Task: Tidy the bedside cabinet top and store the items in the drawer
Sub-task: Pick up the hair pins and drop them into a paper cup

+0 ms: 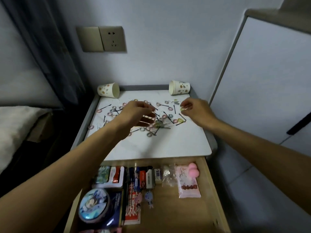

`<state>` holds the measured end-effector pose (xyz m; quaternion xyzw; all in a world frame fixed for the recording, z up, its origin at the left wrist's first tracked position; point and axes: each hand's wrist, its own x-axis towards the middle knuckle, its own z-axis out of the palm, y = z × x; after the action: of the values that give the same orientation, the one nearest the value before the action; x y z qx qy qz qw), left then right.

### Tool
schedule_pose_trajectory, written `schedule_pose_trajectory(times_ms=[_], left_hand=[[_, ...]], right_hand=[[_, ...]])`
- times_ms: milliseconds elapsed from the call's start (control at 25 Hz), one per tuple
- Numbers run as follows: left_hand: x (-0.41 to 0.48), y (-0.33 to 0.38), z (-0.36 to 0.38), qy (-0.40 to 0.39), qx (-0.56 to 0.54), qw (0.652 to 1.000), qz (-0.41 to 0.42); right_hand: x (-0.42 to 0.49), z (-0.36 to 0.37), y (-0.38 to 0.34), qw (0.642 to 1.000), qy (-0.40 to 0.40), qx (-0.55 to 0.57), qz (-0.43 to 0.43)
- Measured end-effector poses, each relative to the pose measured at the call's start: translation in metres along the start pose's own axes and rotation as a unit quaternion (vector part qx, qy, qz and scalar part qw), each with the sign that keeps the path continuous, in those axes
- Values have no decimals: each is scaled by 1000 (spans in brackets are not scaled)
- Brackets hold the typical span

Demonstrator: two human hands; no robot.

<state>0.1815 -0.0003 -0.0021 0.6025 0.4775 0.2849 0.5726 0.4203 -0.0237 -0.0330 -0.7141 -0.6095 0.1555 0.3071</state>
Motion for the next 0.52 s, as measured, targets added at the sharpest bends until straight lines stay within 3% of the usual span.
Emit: schedule_pose_trajectory(times_ms=[240,400,520], left_hand=[[122,18,19,5,64,998,0],[192,21,49,51,103,993,39],[229,20,74,69,129,988,56]], right_hand=[[127,3,41,996,21,-79,-32],[176,17,60,991,-32,-111,-71],[190,30,75,986,-29,-137,-94]])
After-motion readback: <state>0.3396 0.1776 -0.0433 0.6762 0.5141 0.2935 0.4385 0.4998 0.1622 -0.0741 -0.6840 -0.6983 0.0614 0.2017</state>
